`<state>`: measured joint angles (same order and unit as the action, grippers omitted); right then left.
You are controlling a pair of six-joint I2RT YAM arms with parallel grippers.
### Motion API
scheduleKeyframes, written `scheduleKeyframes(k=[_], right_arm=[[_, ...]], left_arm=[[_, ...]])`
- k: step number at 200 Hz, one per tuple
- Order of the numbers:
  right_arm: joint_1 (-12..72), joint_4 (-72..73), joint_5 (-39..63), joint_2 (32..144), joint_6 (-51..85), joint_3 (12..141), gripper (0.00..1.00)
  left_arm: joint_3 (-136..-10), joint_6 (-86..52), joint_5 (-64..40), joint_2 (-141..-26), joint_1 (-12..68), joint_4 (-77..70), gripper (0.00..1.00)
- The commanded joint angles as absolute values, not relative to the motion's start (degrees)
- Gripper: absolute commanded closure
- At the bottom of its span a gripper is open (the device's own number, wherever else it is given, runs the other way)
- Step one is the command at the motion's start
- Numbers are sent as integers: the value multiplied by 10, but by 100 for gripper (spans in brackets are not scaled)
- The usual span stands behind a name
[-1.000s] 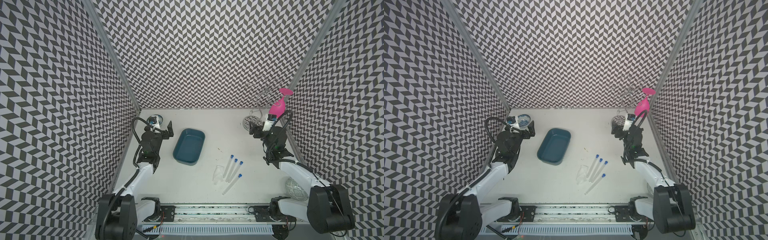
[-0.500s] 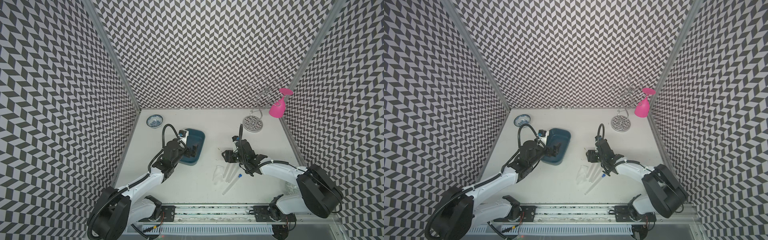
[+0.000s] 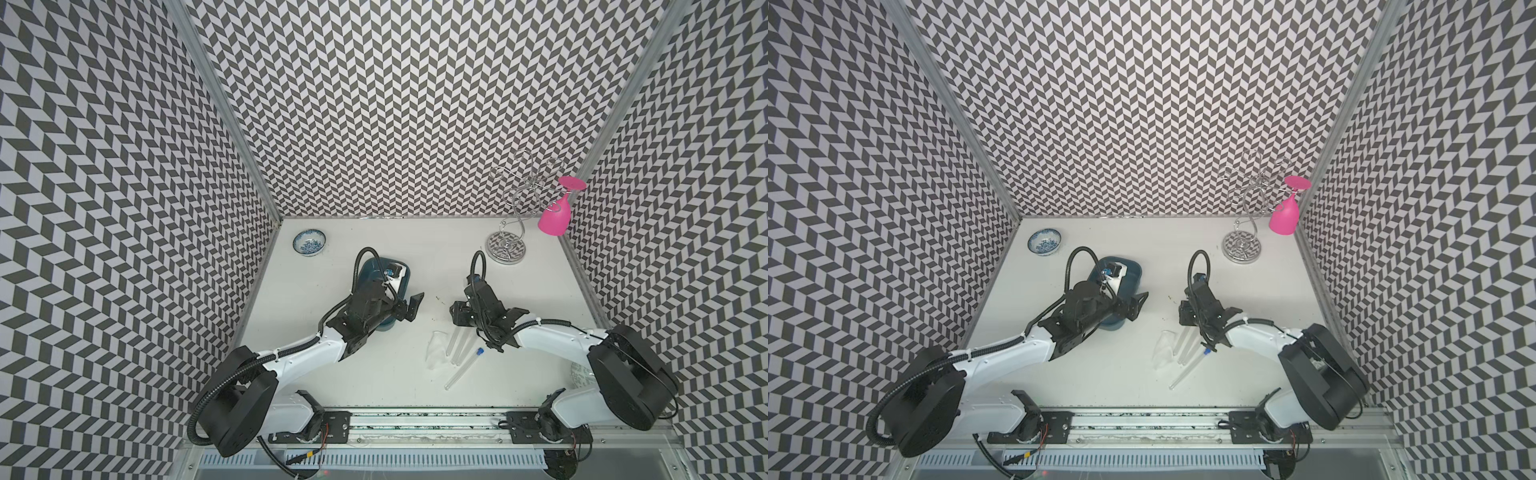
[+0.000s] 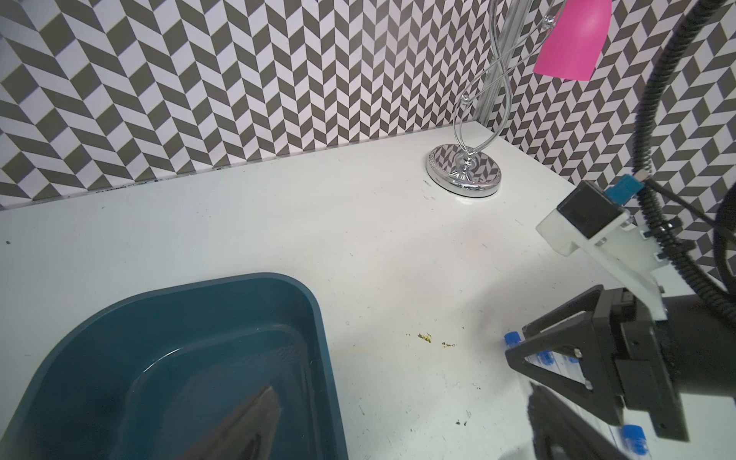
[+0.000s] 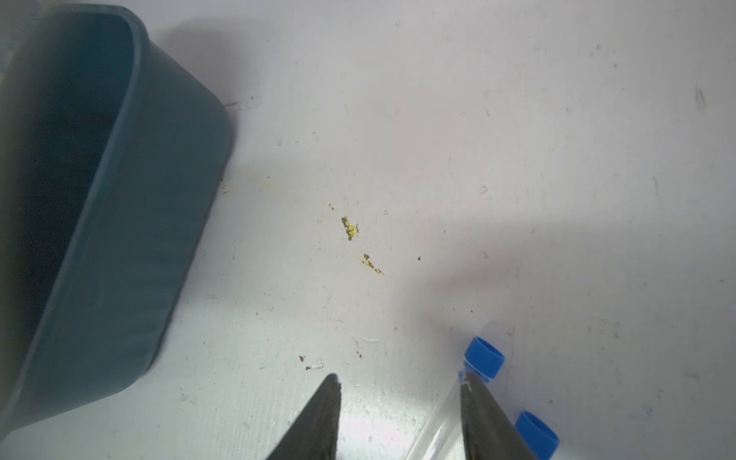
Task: Wipe the exteriors of test tubes
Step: Pick up the test tube at the center of the board.
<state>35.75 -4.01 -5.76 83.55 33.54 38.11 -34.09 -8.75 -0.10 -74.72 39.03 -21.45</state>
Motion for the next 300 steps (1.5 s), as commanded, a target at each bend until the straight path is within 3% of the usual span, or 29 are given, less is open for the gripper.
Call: scheduleKeyframes(k=[1, 110, 211, 300], right_arm=[[364, -54, -86, 834, 348, 395, 51], [386, -62, -108, 837, 361, 402, 52], [407, -88, -142, 883, 391, 416, 62], [412, -87, -145, 900, 403, 419, 62]], left_arm=[[-333, -100, -1, -744, 393, -235, 1], [-335, -81, 10, -735, 393, -224, 1], [-319, -62, 0, -731, 393, -232, 1], [-316, -63, -11, -730, 393, -233, 1]])
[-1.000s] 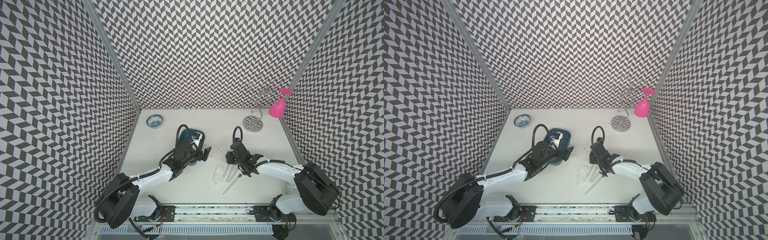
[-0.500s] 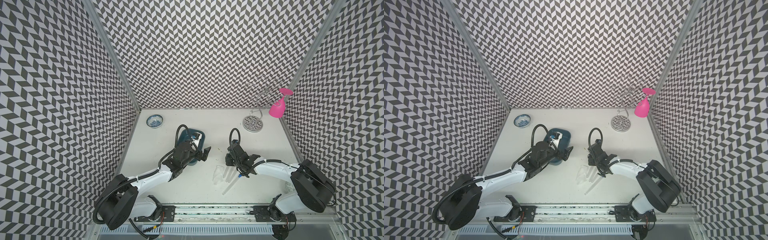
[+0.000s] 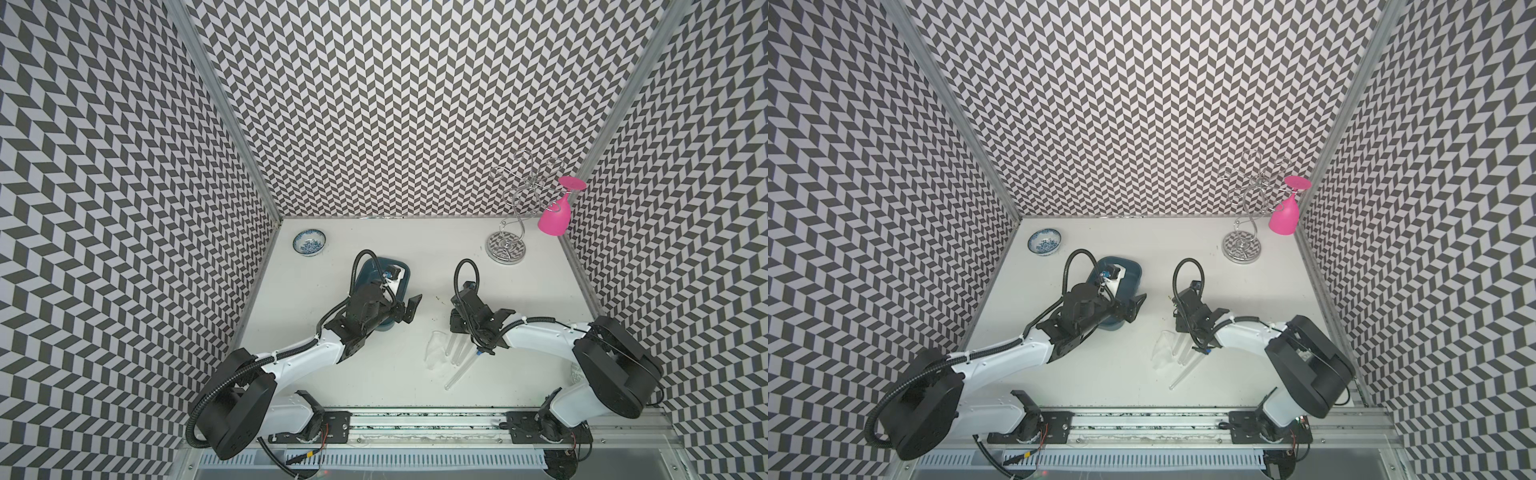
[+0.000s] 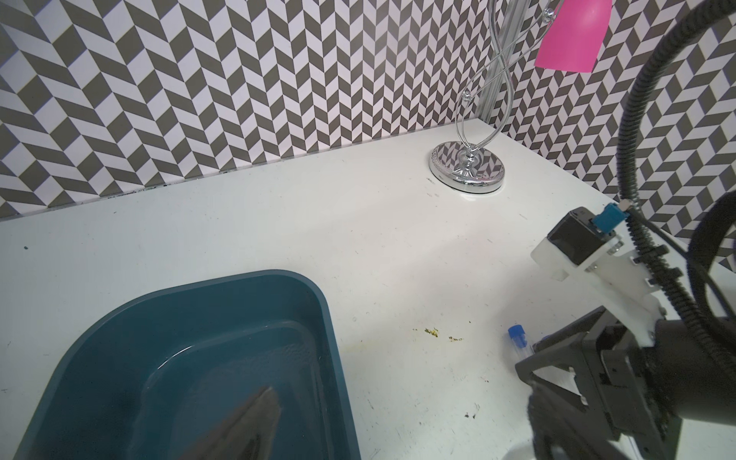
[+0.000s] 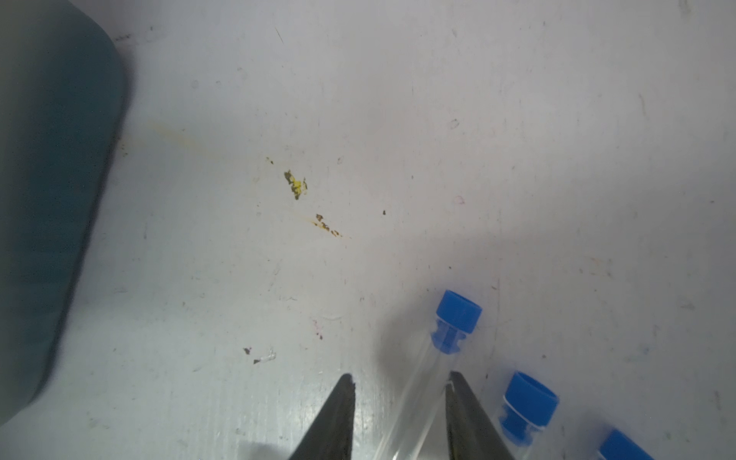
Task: Wipe the exteriors of test tubes
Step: Pick up the test tube at the center of the board.
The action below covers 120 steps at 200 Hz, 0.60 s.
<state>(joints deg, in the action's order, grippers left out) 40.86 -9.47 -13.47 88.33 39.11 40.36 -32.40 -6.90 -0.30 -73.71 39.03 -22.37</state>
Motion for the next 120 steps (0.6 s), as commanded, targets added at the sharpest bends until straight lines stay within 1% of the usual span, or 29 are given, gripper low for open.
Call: scheduleKeyframes(k=[1, 29, 100, 120], right_arm=[[412, -86, -145, 901, 403, 419, 62], [413, -73, -138, 922, 403, 425, 63], [413, -75, -154, 962, 397, 450, 71], [413, -68, -150, 968, 395, 453, 72]], left_arm=[[-316, -63, -11, -729, 392, -233, 1], [-314, -63, -11, -725, 393, -232, 1], [-310, -60, 0, -711, 392, -225, 1], [-309, -59, 3, -708, 392, -224, 1]])
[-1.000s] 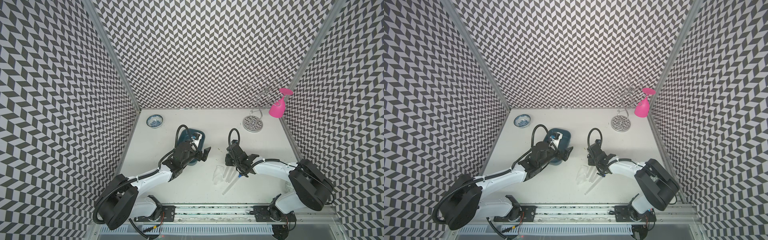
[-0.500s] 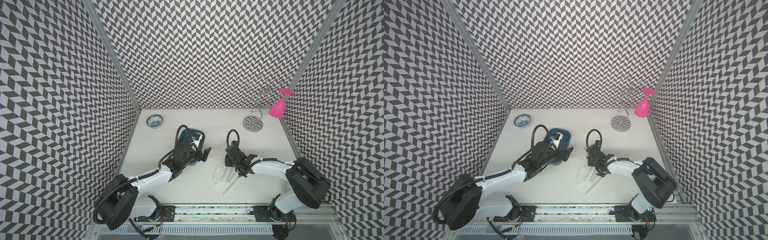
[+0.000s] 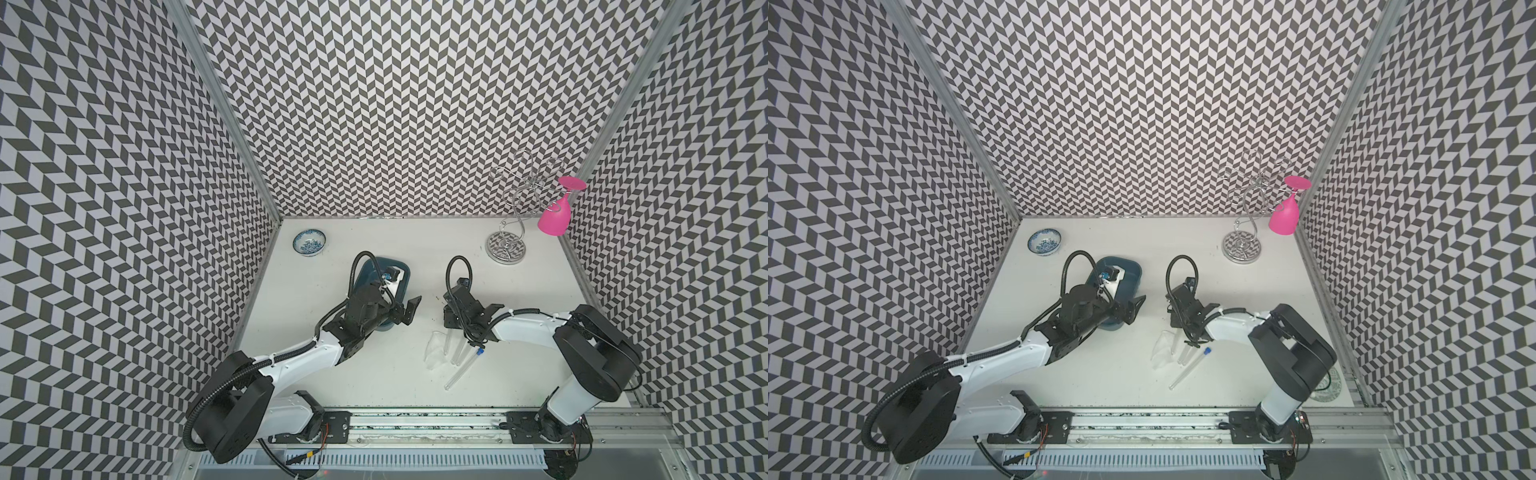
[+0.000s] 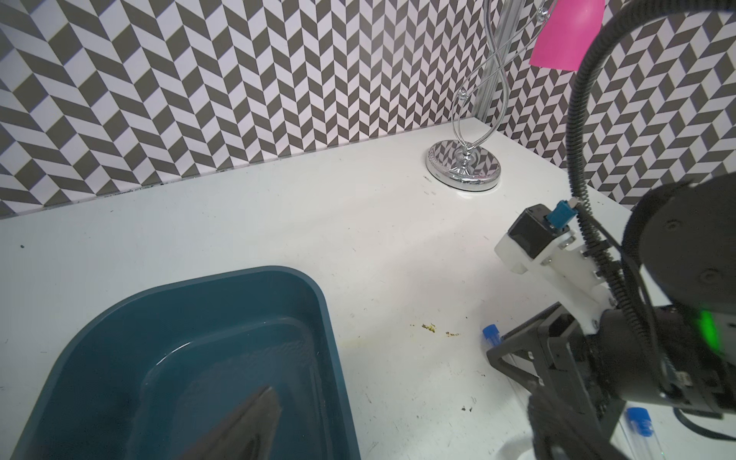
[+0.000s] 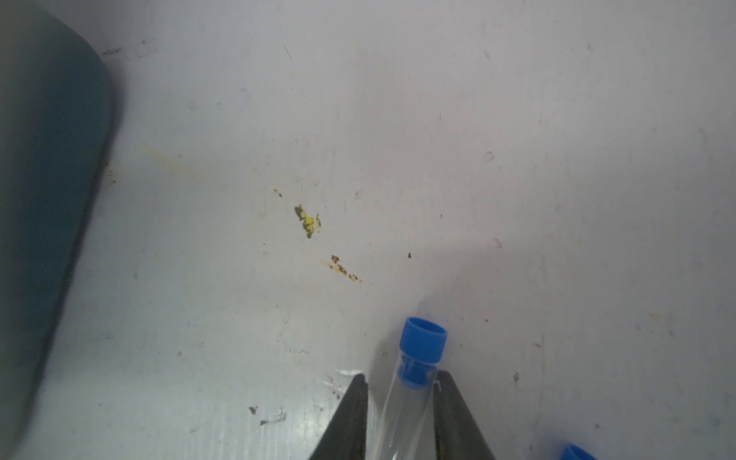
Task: Wipe the exteriors of test tubes
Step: Pick up the test tube at the center of the board.
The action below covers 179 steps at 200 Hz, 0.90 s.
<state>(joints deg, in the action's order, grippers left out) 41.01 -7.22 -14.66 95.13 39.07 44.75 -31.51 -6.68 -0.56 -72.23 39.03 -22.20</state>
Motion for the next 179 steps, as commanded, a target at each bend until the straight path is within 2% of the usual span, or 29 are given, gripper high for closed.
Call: scheduleKeyframes(k=[1, 61, 102, 152, 179], right_arm=[[413, -68, -150, 968, 395, 453, 72], [413, -57, -131, 981, 387, 477, 82], [413, -40, -109, 981, 378, 499, 84], [402, -18, -52, 955, 377, 548, 84], [375, -2, 0, 934, 376, 570, 83]], left_arm=[[-309, -59, 4, -708, 392, -224, 1], [-294, -69, 7, -688, 392, -217, 1], [-286, -74, 0, -670, 389, -216, 1], [-287, -102, -60, -663, 378, -222, 1], [-264, -153, -145, -662, 367, -289, 1]])
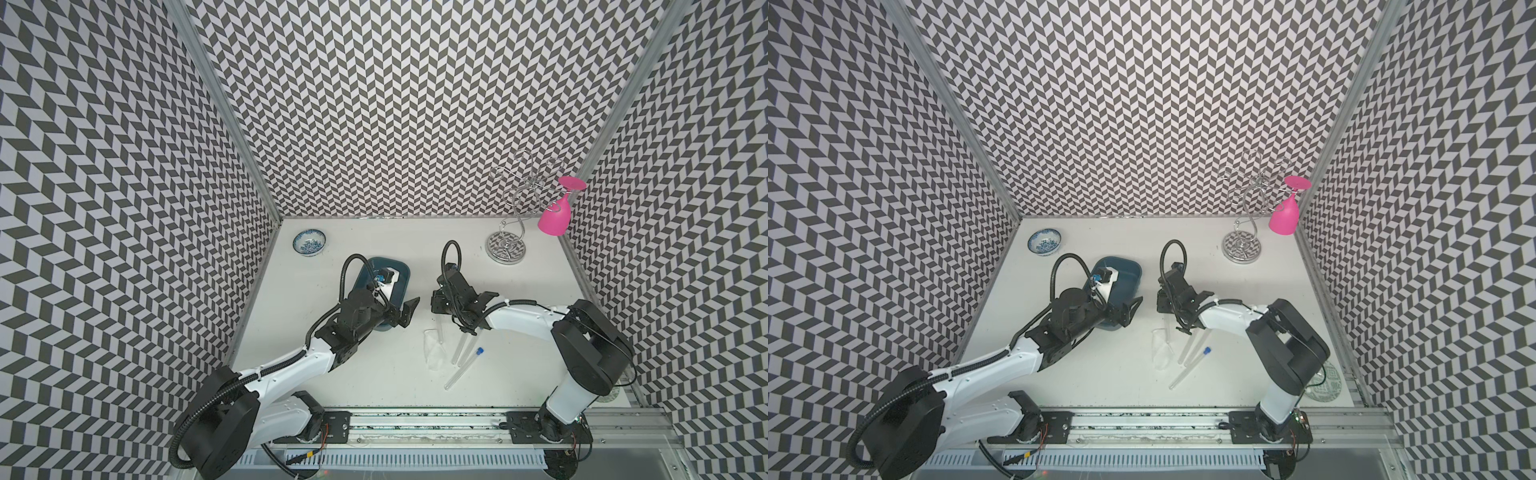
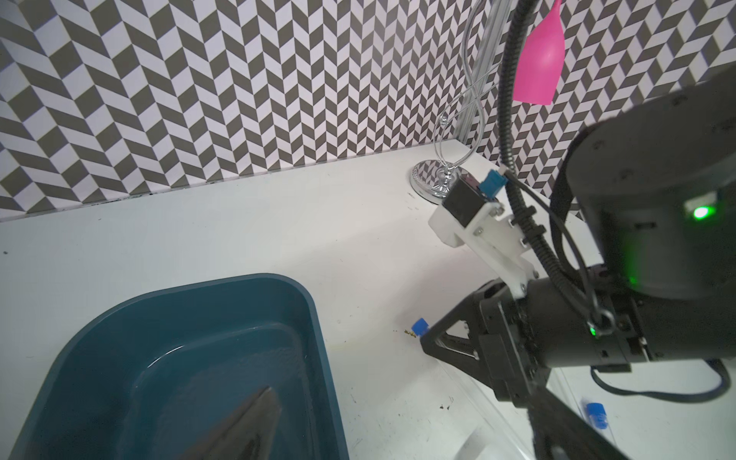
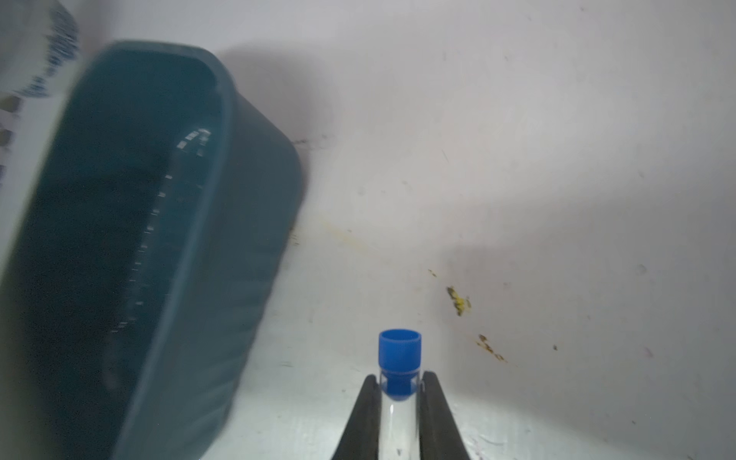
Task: Wipe the exteriors of test tubes
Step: Pick up the test tube at the center of the board.
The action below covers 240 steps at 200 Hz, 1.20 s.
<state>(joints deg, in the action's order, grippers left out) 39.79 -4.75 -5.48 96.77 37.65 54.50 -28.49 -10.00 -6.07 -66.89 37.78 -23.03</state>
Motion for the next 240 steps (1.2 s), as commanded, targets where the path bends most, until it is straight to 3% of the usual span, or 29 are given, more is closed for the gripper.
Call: scheduleKeyframes(k=[1, 35, 77, 176, 240], right_arm=[[374, -1, 3, 933, 375, 571, 83], [330, 40, 76, 891, 390, 566, 83], [291, 121, 139, 834, 435, 531, 83], [276, 288, 203, 768, 473, 454, 81], [277, 331, 209, 753, 479, 433, 81]], left_arm=[[-263, -156, -149, -662, 366, -292, 1], [-238, -252, -284, -690, 337, -425, 1], [-275, -307, -386, -768, 337, -490, 4], [-348, -401, -468, -907, 359, -603, 18], [-364, -447, -494, -959, 362, -652, 43]])
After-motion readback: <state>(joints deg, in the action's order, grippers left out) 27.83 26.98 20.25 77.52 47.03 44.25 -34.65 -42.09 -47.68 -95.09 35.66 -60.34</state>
